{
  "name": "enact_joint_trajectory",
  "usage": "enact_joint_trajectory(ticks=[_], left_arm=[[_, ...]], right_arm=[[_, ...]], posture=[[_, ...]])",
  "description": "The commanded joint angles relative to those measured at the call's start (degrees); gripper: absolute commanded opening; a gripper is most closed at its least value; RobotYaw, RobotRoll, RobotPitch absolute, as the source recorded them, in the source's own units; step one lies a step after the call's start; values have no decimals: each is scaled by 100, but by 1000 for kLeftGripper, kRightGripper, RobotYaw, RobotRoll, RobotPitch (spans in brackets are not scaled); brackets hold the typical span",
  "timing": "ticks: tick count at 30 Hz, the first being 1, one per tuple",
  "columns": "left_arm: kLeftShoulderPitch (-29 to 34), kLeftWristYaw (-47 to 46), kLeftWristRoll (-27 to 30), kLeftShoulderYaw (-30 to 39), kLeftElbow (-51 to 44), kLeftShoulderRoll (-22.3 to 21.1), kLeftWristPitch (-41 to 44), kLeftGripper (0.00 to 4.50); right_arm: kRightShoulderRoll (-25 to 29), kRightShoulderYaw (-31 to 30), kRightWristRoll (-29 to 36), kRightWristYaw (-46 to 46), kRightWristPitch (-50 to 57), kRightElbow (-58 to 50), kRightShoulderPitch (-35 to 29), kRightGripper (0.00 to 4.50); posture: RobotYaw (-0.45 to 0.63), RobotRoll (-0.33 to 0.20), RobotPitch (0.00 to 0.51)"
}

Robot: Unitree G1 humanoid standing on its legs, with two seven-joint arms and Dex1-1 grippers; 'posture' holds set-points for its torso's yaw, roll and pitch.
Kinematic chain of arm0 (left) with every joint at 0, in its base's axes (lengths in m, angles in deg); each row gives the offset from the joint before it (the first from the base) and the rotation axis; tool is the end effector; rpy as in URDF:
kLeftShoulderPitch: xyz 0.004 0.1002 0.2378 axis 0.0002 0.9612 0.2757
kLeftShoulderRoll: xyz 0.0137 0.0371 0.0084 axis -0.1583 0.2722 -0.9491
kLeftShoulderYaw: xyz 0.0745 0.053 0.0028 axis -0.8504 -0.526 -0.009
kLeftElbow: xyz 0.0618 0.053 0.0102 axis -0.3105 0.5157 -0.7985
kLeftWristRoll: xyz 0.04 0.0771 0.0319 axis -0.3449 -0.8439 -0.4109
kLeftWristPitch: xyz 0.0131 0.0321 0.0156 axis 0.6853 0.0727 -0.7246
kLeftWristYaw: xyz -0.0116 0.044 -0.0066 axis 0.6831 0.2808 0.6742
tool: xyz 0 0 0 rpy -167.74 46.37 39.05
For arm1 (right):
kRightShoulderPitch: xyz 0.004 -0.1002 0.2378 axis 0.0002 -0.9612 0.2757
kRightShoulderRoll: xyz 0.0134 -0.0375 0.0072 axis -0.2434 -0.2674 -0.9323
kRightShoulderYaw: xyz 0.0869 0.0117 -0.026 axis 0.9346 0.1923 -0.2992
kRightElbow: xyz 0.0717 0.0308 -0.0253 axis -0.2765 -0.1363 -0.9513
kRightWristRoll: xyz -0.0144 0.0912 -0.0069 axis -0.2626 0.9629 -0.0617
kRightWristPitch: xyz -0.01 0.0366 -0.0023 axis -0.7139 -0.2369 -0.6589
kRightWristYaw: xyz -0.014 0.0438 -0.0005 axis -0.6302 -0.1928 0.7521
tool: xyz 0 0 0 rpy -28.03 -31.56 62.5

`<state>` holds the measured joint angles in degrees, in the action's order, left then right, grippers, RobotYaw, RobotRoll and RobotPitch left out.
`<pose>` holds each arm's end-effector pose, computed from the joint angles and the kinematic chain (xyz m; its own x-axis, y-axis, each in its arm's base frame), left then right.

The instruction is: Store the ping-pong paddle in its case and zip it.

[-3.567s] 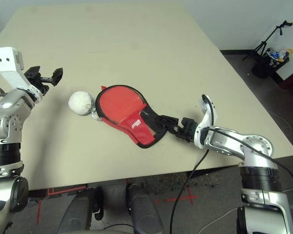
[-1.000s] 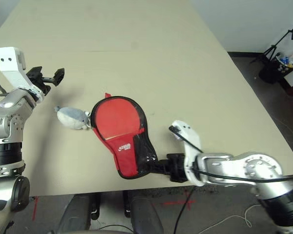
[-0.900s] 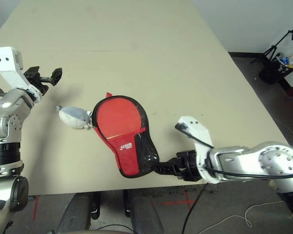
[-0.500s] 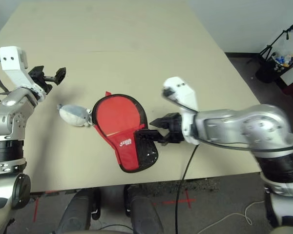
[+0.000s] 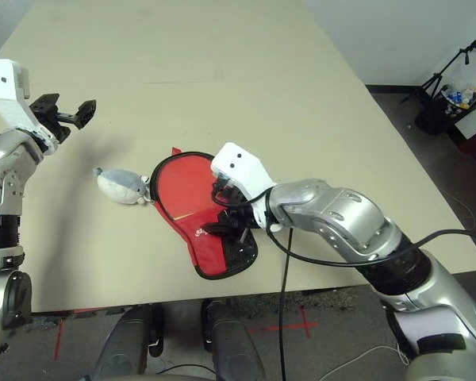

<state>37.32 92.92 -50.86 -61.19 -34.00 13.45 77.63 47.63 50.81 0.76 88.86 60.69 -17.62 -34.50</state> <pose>0.2913 0.2502 0.2256 0.9645 -0.2611 0.0401 0.2510 0.9531 0.1690 0.2433 -0.1516 0.1918 0.4065 0.6258 -0.6657 -0.9032 0.3854 -0.1892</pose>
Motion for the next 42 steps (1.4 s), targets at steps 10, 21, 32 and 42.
enact_joint_trajectory(ticks=[10, 21, 32, 42], left_arm=[[-460, 2663, -9, -951, 11, -1446, 350, 4500], [-846, 4119, -273, -1800, 148, -1731, 398, 4500], [-1136, 5109, -1023, -2671, 685, -1531, -361, 4500], [-1278, 5597, -1601, -3044, 1282, -1395, -854, 4500]], right_arm=[[-252, -443, -1138, 923, -16, 308, -308, 4479], [-757, -320, -1651, 1231, -138, 922, -216, 4479], [-985, -195, -1978, 1479, -287, 1411, -176, 4479], [-1087, -149, -2115, 1559, -276, 1453, -174, 4479]], posture=[[80, 0, 151], [72, 0, 155], [67, 0, 173], [61, 0, 186]])
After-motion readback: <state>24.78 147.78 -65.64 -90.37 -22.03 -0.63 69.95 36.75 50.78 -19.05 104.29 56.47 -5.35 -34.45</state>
